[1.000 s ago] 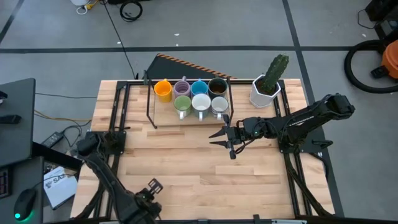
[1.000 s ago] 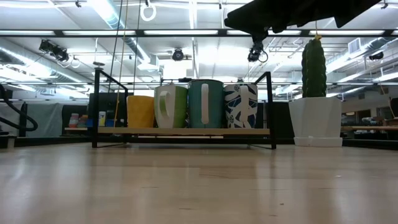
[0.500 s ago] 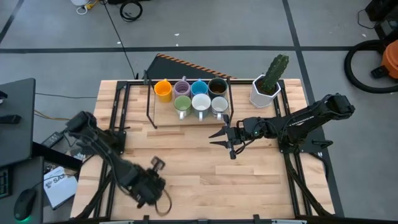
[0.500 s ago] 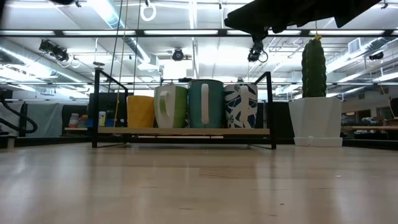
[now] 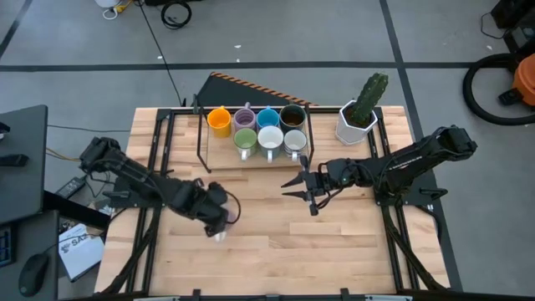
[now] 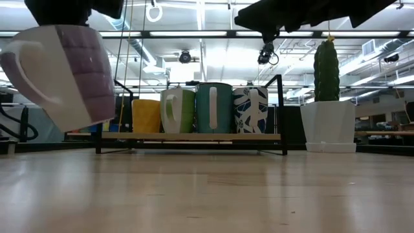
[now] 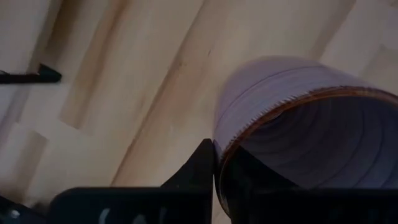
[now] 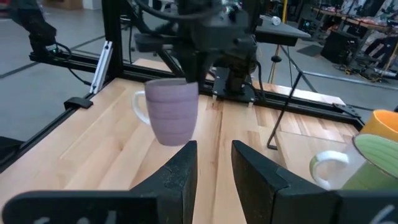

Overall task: Place coffee mugs
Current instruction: Put the purple mug on the shelf

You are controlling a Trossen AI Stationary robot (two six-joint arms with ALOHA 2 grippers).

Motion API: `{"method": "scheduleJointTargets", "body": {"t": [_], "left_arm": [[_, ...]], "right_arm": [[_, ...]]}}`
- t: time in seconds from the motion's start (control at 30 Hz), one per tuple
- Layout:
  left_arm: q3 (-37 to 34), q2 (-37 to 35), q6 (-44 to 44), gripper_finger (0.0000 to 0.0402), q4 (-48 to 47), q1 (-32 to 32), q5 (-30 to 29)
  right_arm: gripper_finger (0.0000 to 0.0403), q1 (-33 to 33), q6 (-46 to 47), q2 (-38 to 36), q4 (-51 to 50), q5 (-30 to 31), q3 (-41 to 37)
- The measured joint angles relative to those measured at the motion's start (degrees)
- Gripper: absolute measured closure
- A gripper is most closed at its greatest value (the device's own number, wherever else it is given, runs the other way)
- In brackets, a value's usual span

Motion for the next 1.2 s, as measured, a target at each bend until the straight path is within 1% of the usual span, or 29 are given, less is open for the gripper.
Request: {"method": "scheduleJointTargets", "body": {"t": [0.1,0.23,0.3,0.4,0.5,0.6,0.7,0.8,0.87,1.1,1.2], "left_arm": [[0.0,0.0,2.6,0.0381,-0.1,3.9,3.1],[0.0,0.0,9.2,0.0381,0.0,10.3,6.7],[0.0,0.0,12.2,0.0381,0.2,13.7,8.9],[0.1,0.0,15.9,0.0381,1.6,18.7,10.8],[1.8,0.0,22.0,0.0380,1.1,22.7,10.5],[4.4,0.4,26.8,0.0375,0.9,26.4,10.5],[6.8,0.4,30.6,0.0379,-1.1,30.1,10.7],[8.0,0.4,33.5,0.0380,-5.7,33.6,10.4],[8.0,0.4,35.9,0.0380,-7.3,35.7,10.4],[8.1,0.5,44.2,0.0379,-6.8,42.6,7.6],[8.1,0.5,47.8,0.0379,-6.7,45.6,7.3]], "right_arm": [[0.0298,0.4,-0.5,0.0,0.0,-0.1,0.0],[0.0298,0.7,-1.2,0.0,-0.8,-0.1,0.0],[0.0298,0.7,-2.7,0.0,-0.9,-0.1,0.0],[0.0298,0.7,-5.1,0.0,-0.9,-0.1,0.0],[0.0298,0.7,-7.2,0.0,-0.9,0.7,0.0],[0.0298,0.7,-9.2,0.0,-0.8,3.4,0.0],[0.0300,0.2,-10.2,-0.1,-0.8,6.2,0.0],[0.0306,-0.8,-11.5,-0.1,-0.7,7.6,0.0],[0.0310,-1.6,-12.0,-0.1,-0.6,7.7,0.0],[0.0317,-4.4,-12.6,-0.1,1.1,7.7,0.0],[0.0317,-5.2,-12.5,-0.1,1.2,7.1,0.0]]}}
